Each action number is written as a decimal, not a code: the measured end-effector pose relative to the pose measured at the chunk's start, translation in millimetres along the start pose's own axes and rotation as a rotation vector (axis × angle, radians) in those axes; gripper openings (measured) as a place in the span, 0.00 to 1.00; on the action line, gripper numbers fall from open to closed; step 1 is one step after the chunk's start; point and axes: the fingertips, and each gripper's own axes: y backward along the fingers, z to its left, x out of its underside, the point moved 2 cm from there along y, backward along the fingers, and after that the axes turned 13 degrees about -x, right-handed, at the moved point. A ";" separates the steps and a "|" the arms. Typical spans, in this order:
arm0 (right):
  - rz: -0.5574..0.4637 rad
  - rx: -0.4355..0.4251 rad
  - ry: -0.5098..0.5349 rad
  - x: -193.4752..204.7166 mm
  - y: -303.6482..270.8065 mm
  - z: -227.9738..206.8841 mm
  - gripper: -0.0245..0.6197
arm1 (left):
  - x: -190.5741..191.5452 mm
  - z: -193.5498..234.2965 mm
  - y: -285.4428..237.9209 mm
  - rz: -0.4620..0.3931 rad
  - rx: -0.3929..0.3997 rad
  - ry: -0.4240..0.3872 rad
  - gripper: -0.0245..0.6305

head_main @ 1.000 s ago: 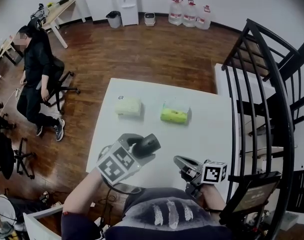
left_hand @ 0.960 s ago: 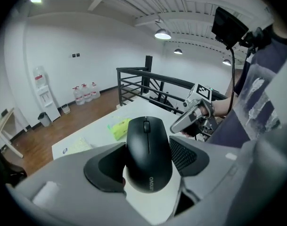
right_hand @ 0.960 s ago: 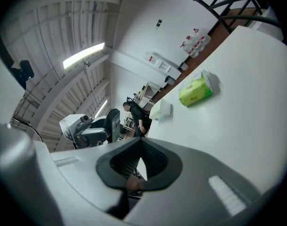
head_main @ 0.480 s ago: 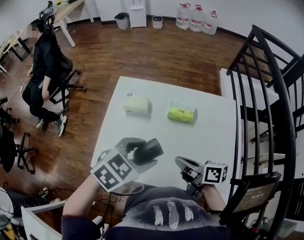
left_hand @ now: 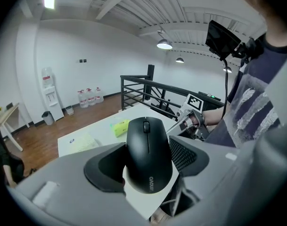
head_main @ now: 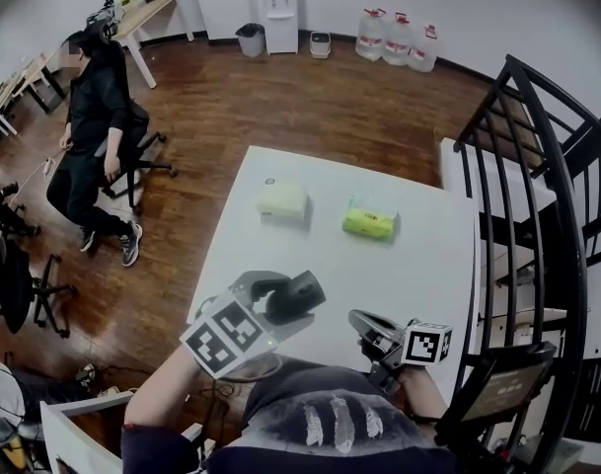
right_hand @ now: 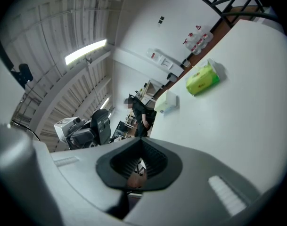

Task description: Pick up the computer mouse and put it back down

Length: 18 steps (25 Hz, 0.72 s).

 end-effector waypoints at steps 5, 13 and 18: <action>0.006 0.030 0.014 13.8 -16.2 3.3 0.04 | 14.3 4.5 22.6 -0.017 0.008 -0.015 0.50; -0.022 -0.013 0.002 23.0 -35.4 17.0 0.04 | 26.5 10.7 46.4 -0.045 -0.018 -0.016 0.50; -0.019 -0.013 0.003 29.4 -34.1 24.2 0.04 | 39.3 7.5 56.7 -0.038 -0.036 0.004 0.50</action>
